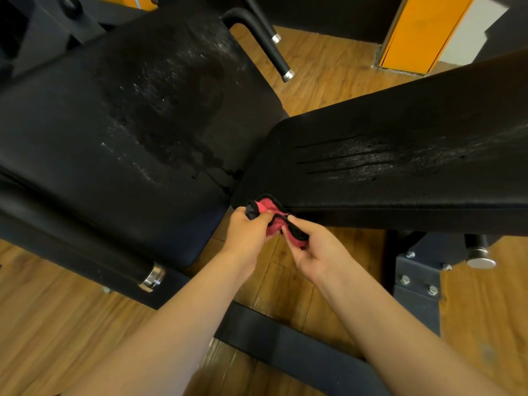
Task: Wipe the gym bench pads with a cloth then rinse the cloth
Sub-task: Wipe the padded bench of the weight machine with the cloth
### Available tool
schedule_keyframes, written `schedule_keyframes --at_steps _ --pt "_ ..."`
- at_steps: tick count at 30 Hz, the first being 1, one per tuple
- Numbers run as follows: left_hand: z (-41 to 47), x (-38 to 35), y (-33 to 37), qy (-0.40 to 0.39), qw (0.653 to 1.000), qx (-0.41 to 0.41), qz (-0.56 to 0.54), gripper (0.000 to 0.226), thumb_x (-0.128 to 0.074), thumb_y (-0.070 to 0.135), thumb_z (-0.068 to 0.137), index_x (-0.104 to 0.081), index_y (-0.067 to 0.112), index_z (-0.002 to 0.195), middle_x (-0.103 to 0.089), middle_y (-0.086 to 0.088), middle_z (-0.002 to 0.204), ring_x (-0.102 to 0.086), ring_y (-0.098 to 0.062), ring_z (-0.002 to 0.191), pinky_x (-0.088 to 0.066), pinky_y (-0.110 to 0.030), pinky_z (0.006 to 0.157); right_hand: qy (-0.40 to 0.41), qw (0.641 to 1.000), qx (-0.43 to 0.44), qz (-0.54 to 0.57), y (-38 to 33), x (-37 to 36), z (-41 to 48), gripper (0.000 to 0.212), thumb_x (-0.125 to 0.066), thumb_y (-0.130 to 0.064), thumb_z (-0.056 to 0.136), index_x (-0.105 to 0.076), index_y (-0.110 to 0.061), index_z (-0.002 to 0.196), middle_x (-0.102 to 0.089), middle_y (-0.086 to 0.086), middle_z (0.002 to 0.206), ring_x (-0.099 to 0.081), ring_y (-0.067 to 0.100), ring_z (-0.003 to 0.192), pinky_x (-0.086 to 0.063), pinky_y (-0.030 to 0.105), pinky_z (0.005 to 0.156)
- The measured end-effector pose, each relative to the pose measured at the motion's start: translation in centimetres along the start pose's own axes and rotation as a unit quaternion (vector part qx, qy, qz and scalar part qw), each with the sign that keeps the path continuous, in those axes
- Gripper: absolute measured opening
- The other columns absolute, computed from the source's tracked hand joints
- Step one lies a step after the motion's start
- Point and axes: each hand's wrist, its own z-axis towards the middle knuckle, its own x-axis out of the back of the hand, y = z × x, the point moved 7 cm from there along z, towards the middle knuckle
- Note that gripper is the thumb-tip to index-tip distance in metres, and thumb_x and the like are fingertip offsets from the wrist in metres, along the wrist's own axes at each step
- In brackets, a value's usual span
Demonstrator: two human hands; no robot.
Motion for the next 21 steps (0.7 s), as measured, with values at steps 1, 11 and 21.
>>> schedule_keyframes --at_steps 1,11,21 --pt "-0.1 0.0 -0.1 0.004 1.000 0.001 0.001 0.012 -0.055 0.006 0.095 -0.059 0.010 0.106 -0.068 -0.016 0.106 -0.069 -0.025 0.098 -0.055 -0.041 0.093 0.009 1.000 0.006 -0.010 0.1 0.2 0.2 0.027 -0.066 0.008 0.080 -0.062 0.004 0.107 -0.066 0.024 0.104 -0.069 0.030 0.091 -0.060 0.028 0.066" --pt "-1.6 -2.2 1.4 -0.063 0.997 -0.022 -0.036 0.027 -0.055 0.007 0.096 -0.057 -0.006 0.119 -0.066 -0.023 0.111 -0.068 -0.026 0.097 -0.058 -0.034 0.086 -0.013 0.997 0.048 0.052 -2.2 0.3 -2.0 0.020 -0.063 0.006 0.084 -0.063 0.004 0.104 -0.065 0.021 0.099 -0.066 0.026 0.090 -0.059 0.024 0.059" --pt "-1.9 -2.9 -1.8 -0.074 0.994 0.060 -0.059 0.026 -0.051 0.003 0.097 -0.056 0.001 0.122 -0.066 -0.018 0.117 -0.068 -0.023 0.101 -0.059 -0.029 0.078 0.079 0.994 0.077 -0.018 -1.9 2.5 -1.3 0.018 -0.066 0.009 0.081 -0.063 0.006 0.099 -0.067 0.024 0.100 -0.068 0.028 0.085 -0.059 0.030 0.070"
